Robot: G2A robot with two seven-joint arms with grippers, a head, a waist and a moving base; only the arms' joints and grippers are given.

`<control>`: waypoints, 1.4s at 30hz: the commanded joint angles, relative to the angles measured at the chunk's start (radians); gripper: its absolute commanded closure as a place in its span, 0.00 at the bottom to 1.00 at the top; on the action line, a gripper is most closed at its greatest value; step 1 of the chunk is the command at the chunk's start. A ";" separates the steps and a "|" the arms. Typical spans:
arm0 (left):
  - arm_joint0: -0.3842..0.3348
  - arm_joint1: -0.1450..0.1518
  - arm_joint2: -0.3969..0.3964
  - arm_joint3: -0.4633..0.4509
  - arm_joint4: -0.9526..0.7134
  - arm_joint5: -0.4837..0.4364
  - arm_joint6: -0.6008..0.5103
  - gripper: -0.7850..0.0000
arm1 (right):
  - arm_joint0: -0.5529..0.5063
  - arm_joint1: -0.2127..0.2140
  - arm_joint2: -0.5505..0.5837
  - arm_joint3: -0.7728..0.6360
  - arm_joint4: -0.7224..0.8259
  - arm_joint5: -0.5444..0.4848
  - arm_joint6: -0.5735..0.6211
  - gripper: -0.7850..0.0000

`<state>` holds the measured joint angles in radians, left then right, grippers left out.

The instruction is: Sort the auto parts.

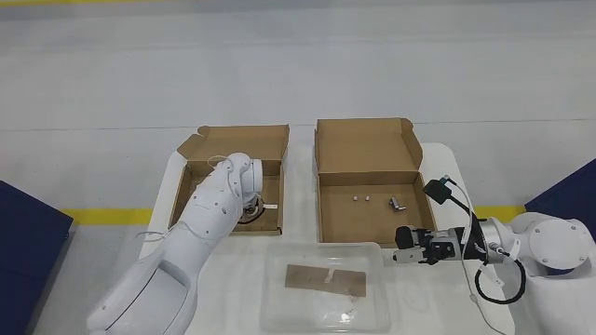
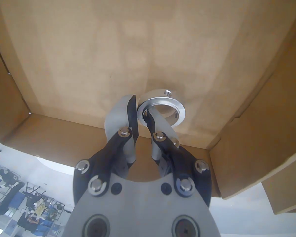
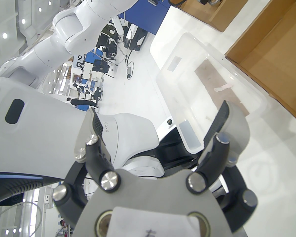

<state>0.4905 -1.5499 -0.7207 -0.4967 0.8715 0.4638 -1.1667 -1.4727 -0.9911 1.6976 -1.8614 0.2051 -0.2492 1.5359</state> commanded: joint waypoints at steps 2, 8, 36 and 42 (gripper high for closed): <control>-0.008 -0.009 0.001 0.024 -0.005 -0.005 0.004 0.78 | 0.000 0.000 0.000 0.000 0.000 0.000 0.000 0.00; -0.024 -0.023 0.003 0.058 -0.008 -0.020 0.011 0.21 | 0.000 0.000 0.000 0.000 0.000 0.000 0.000 0.00; 0.132 0.143 -0.309 -0.408 -0.059 -0.166 -0.077 0.00 | 0.000 0.000 0.000 0.000 0.000 0.000 0.000 0.00; 0.373 0.214 -0.485 -0.818 -0.058 -0.176 -0.187 0.00 | 0.000 0.000 0.000 0.000 0.000 0.000 0.000 0.00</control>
<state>0.8071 -1.3466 -1.1669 -1.2193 0.8262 0.3016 -1.3385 -1.4727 -0.9911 1.6976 -1.8614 0.2051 -0.2492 1.5359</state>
